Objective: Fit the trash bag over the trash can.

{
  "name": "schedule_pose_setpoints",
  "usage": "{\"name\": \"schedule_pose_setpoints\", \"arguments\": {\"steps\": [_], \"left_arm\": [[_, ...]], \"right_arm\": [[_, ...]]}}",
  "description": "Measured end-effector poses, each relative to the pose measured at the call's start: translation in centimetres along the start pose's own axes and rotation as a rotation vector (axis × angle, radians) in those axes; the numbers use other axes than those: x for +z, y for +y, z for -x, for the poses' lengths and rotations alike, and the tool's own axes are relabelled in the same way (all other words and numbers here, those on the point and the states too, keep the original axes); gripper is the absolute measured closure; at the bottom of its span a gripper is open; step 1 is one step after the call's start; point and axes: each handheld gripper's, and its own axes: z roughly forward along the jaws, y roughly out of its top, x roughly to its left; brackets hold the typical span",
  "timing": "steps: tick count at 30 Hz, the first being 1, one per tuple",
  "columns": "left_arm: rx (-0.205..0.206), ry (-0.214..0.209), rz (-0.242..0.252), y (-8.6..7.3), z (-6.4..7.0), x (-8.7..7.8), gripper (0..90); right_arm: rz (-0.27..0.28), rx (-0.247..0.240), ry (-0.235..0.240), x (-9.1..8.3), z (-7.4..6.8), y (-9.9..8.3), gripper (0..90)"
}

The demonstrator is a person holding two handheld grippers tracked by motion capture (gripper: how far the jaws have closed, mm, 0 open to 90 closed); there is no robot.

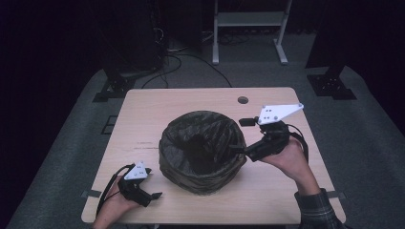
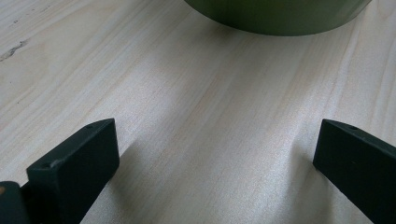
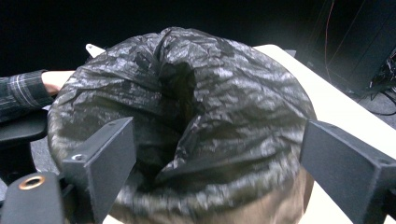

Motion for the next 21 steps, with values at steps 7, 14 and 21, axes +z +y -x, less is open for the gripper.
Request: {"name": "schedule_pose_setpoints", "arguments": {"steps": [7, 14, 21], "left_arm": [[-0.001, 0.001, 0.002, 0.0, 0.0, 0.0, 0.0], [-0.001, 0.001, 0.001, 0.0, 0.0, 0.0, 0.0], [-0.001, 0.001, 0.001, 0.0, 0.0, 0.0, 0.0]], "right_arm": [[-0.056, -0.032, 0.002, 2.3, -0.3, 1.6, 9.9], [-0.106, -0.043, 0.012, 5.1, -0.5, 2.8, 9.9], [-0.169, -0.066, 0.027, 7.8, -1.0, 4.1, 9.9]]}}
